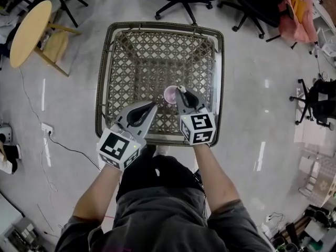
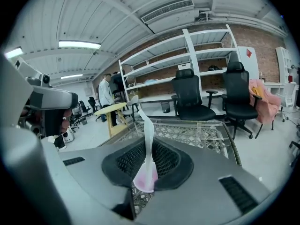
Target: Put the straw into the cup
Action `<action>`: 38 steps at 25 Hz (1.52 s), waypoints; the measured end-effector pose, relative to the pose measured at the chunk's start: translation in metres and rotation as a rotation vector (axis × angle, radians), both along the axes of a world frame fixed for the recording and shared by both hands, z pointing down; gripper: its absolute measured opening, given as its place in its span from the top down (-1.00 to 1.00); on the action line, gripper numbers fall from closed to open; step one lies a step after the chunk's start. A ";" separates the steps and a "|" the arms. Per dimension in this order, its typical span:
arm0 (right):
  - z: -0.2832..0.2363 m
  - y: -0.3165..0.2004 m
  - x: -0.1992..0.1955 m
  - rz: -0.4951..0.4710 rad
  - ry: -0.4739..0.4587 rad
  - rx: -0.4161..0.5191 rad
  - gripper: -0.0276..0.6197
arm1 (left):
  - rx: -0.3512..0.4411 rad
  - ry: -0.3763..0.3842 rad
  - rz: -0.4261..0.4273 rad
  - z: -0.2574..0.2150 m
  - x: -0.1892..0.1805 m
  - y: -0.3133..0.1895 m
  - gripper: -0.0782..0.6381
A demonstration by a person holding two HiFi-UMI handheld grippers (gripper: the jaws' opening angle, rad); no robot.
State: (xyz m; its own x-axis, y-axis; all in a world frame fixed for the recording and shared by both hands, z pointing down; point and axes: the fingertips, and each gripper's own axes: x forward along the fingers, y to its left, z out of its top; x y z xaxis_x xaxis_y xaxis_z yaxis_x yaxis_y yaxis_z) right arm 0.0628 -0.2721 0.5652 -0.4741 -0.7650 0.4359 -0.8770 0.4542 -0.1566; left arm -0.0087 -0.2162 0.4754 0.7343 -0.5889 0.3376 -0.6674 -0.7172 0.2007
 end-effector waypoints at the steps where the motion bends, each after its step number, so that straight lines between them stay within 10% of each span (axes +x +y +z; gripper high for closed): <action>1: 0.004 -0.002 -0.001 -0.002 0.005 -0.004 0.78 | -0.005 0.002 -0.001 0.003 -0.001 -0.002 0.76; 38: 0.055 -0.002 -0.014 -0.080 0.079 -0.097 0.77 | -0.046 0.030 -0.030 0.033 -0.006 -0.027 0.76</action>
State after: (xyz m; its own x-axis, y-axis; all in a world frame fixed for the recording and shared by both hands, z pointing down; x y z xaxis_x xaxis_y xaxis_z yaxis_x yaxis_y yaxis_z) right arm 0.0486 -0.2742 0.6197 -0.4932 -0.6783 0.5447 -0.8498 0.5096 -0.1349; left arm -0.0152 -0.2436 0.5087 0.7268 -0.5950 0.3432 -0.6816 -0.6864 0.2535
